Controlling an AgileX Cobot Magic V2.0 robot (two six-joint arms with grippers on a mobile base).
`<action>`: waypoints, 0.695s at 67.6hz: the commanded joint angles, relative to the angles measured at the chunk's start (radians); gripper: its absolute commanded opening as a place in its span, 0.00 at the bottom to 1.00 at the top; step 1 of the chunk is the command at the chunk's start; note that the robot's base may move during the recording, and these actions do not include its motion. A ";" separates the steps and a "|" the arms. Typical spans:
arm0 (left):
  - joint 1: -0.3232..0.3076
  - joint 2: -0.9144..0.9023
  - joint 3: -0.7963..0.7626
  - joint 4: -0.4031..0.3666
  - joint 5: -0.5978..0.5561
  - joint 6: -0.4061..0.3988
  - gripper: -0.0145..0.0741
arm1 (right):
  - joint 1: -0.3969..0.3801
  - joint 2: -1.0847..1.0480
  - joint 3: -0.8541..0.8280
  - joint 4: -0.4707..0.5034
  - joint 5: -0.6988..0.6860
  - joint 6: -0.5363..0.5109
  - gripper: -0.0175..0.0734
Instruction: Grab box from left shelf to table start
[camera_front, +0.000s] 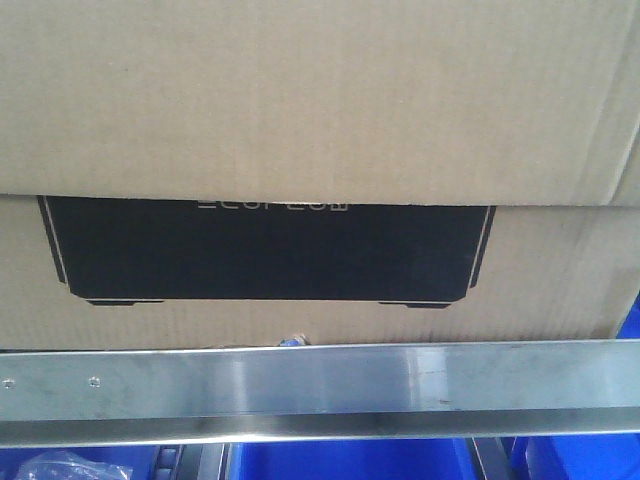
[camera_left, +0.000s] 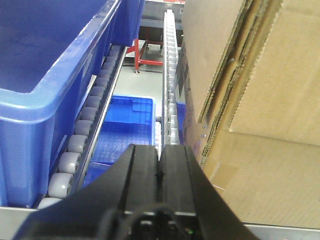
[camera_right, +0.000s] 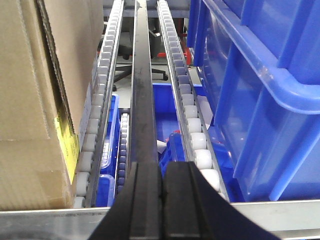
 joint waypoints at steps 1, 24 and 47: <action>-0.001 -0.015 -0.004 0.000 -0.095 0.001 0.06 | -0.006 -0.008 0.000 -0.003 -0.093 0.000 0.25; -0.001 -0.015 -0.004 0.000 -0.095 0.001 0.06 | -0.006 -0.008 0.000 -0.003 -0.093 0.000 0.25; -0.003 -0.015 -0.004 -0.095 -0.207 0.001 0.06 | -0.006 -0.008 0.000 -0.003 -0.123 0.000 0.25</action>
